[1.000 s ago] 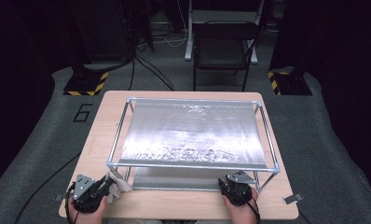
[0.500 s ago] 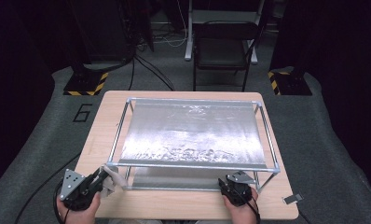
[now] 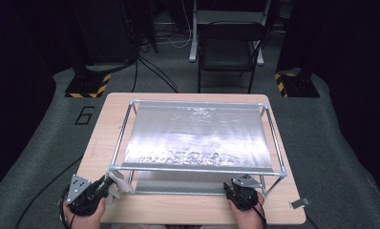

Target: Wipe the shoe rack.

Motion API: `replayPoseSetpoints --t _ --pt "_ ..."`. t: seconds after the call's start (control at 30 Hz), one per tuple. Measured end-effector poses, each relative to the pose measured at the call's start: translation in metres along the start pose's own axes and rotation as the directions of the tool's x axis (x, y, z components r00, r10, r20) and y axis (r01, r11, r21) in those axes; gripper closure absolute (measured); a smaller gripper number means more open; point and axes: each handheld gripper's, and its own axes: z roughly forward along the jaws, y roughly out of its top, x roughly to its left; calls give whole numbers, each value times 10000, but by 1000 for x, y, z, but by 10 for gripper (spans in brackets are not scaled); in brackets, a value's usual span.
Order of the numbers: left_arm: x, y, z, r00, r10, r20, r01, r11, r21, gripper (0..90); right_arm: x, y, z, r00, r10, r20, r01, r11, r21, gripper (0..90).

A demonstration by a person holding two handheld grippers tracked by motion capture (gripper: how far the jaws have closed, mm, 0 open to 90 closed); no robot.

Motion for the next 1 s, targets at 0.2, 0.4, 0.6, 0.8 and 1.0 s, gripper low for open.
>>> replayPoseSetpoints --t 0.2,0.4,0.6,0.8,1.0 --pt "-2 12 -12 9999 108 -118 -112 9993 -355 792 0 0 0 10000 1 1 -1 10000 1 635" --pt "-5 24 -22 9999 160 -61 -164 9979 -632 792 2 0 0 9998 186 5 -186 9998 39 635" --pt "-5 34 -28 9998 191 -47 -194 9960 -873 793 2 0 0 9998 198 0 -198 9998 42 635" --pt "-5 52 -38 9995 327 14 -323 9940 -1045 792 2 0 0 9998 195 4 -195 9998 44 636" --pt "-6 71 -43 9988 494 35 -486 9911 -1237 792 2 0 0 9998 187 6 -187 9998 43 636"
